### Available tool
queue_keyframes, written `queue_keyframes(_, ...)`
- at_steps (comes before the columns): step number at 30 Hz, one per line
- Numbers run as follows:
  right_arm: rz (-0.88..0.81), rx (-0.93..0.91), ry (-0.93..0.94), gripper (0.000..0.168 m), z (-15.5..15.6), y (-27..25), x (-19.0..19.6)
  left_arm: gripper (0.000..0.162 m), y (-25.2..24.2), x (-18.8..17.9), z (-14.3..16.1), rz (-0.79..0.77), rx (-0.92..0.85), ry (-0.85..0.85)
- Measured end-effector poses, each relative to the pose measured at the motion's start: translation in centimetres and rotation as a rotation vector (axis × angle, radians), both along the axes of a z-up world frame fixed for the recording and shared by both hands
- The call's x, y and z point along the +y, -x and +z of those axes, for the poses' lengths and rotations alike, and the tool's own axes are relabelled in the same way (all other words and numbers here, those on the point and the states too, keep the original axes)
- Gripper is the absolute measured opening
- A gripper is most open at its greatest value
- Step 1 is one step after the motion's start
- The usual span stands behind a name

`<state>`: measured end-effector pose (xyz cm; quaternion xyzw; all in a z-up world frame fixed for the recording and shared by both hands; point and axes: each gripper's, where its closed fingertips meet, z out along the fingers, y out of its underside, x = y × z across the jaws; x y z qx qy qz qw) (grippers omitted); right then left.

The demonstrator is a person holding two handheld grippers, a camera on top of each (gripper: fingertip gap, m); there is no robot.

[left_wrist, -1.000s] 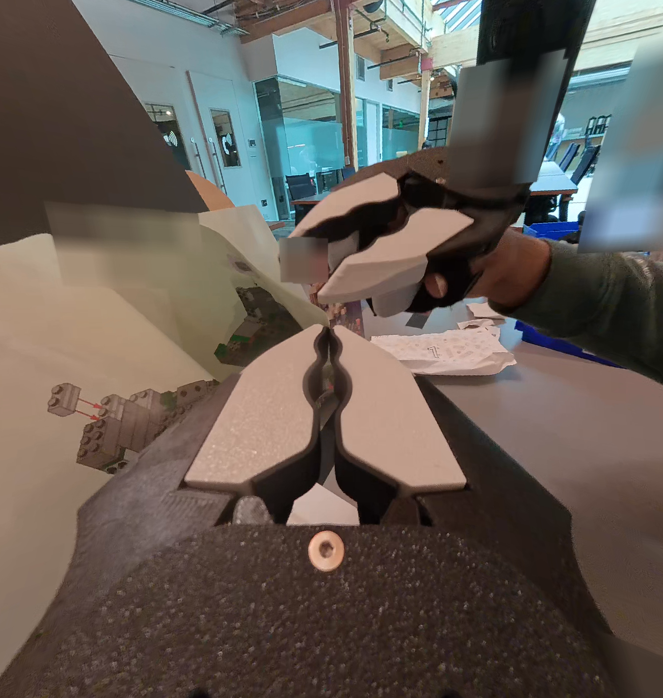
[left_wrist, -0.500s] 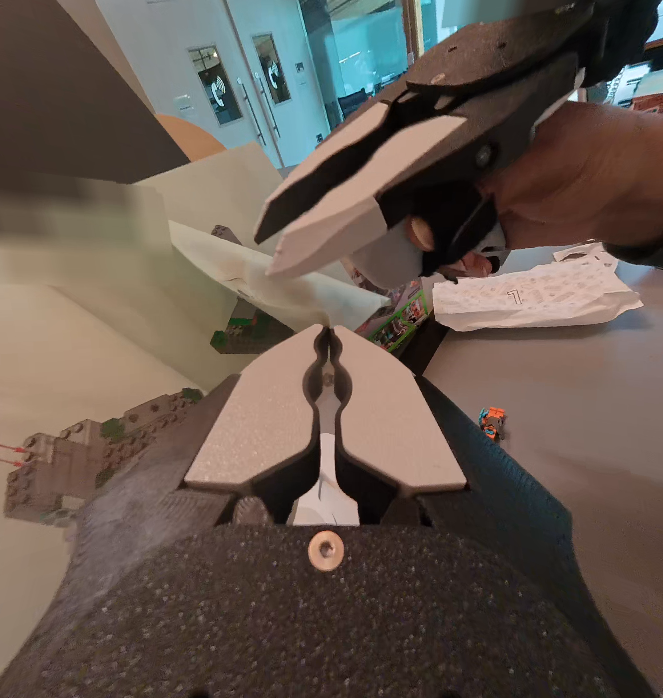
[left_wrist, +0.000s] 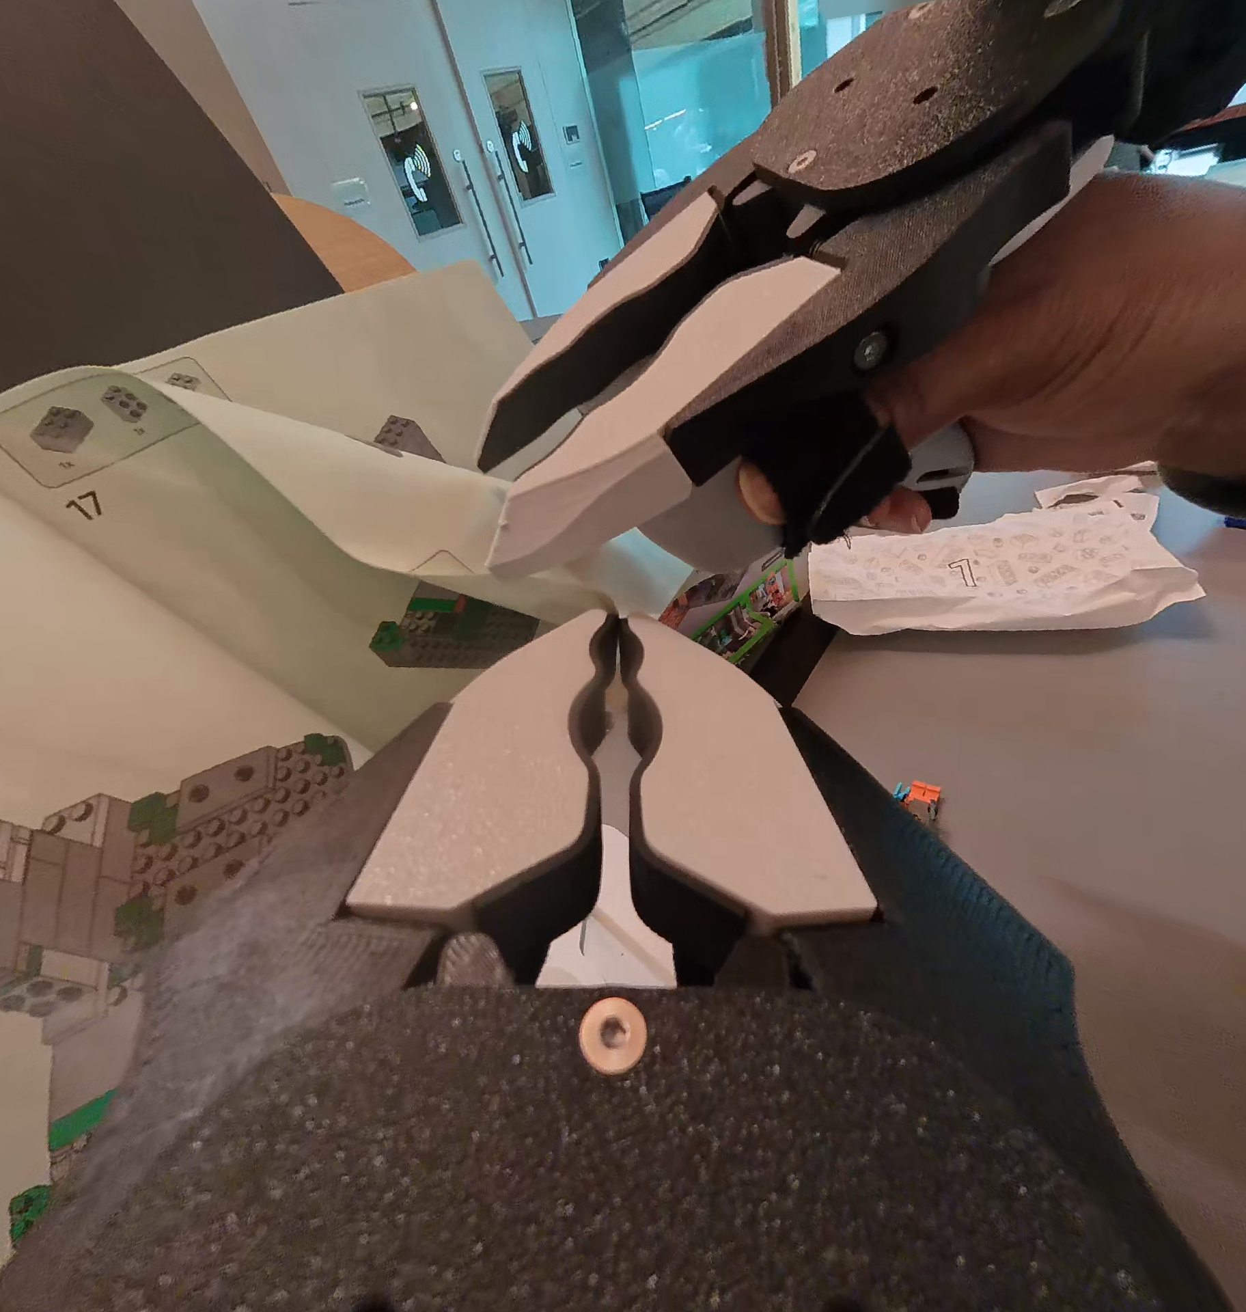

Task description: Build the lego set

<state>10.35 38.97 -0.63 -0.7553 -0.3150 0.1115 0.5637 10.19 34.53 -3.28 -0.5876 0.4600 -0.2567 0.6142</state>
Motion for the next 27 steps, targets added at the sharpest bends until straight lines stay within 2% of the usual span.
queue_keyframes(14,-0.068,-0.023,-0.013,0.044,-0.2,-1.7,0.6,0.003,0.5,0.0,0.3,0.002,-0.064,0.069)
queue_keyframes(19,-0.078,0.037,-0.020,0.027,0.0,-2.7,0.6,0.008,0.2,0.8,1.0,0.010,-0.123,0.188)
queue_keyframes(24,-0.056,0.135,-0.008,0.000,0.5,-3.5,0.5,0.010,-0.8,1.6,1.2,0.004,-0.167,0.278)
queue_keyframes(27,-0.022,0.182,0.008,0.000,0.7,-3.6,0.4,0.011,-1.5,1.9,1.4,-0.007,-0.195,0.318)
